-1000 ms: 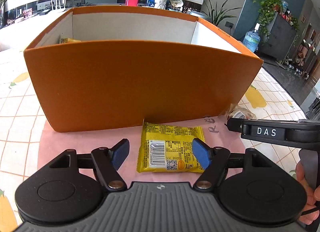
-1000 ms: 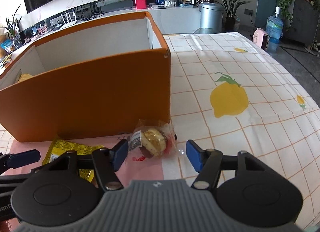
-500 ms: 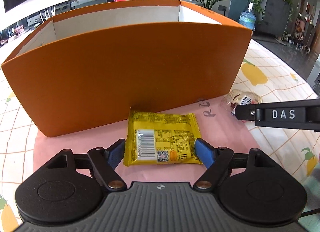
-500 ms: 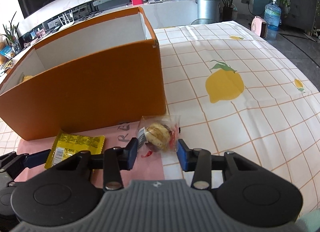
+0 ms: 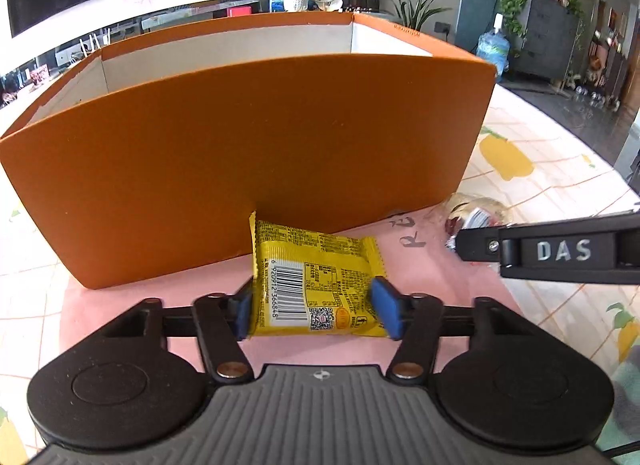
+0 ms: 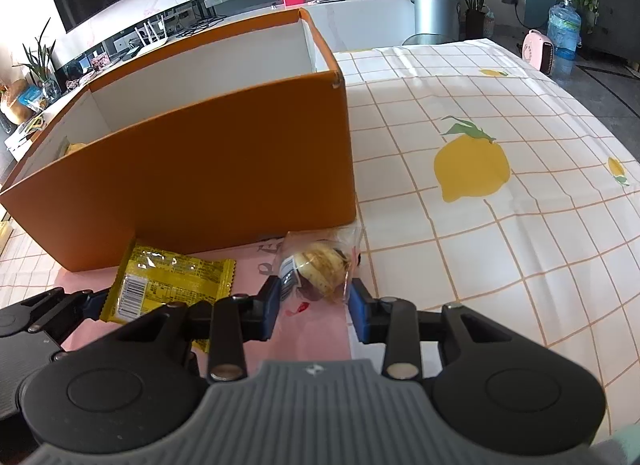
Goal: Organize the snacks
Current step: 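Grasp the yellow packet with the left tool while the right tool grasps the wrapped pastry, then lift both held snacks and carry them over the orange box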
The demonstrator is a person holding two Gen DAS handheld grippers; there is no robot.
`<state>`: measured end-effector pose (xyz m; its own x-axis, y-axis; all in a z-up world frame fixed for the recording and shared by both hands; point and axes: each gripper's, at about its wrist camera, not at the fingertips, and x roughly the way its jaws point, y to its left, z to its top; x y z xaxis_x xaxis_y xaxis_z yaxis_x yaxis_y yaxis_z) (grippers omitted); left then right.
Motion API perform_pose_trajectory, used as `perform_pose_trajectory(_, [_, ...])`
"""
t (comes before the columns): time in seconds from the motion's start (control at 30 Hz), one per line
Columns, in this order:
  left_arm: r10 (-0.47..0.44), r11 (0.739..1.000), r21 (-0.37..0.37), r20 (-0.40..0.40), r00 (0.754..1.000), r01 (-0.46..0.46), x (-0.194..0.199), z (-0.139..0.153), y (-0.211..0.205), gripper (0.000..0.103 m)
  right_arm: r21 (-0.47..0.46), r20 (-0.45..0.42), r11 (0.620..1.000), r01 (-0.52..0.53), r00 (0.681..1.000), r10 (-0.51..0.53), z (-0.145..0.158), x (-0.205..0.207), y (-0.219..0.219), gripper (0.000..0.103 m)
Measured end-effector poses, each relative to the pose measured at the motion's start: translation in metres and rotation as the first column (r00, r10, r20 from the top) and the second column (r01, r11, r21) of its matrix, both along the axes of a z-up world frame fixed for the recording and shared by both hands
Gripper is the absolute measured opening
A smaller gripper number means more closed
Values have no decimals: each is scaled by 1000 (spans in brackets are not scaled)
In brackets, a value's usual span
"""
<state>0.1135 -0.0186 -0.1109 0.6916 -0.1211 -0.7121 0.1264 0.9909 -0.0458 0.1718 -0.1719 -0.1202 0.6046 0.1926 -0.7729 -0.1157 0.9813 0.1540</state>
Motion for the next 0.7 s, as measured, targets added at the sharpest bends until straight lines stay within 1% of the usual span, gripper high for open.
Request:
perform_pose_trajectory(0.1, [9, 999, -35, 1, 1000, -9, -1, 3, 5, 56, -8, 4, 1000, -8, 1000, 8, 0, 0, 2, 34])
perform_pose_trajectory(0.17, [14, 999, -50, 4, 1000, -14, -3, 5, 7, 51, -10, 4, 1000, -9, 1000, 9, 0, -1, 1, 34])
perform_pose_trajectory(0.27, [19, 998, -64, 1, 1000, -18, -3, 7, 10, 48, 0, 0, 1000, -7, 1000, 7, 1, -1, 0, 34])
perform_pose_trajectory(0.43, [25, 997, -77, 7, 1000, -25, -6, 15, 11, 46, 3, -5, 1000, -18, 1000, 18, 2, -2, 1, 34])
perform_pose_trajectory(0.5, [33, 997, -71, 11, 999, -32, -8, 18, 11, 45, 1, -5, 999, -33, 999, 33, 2, -4, 3, 34])
perform_pose_trajectory(0.7, [66, 995, -75, 16, 998, -65, -14, 25, 15, 45, -11, 28, 997, -71, 997, 71, 7, -13, 9, 34])
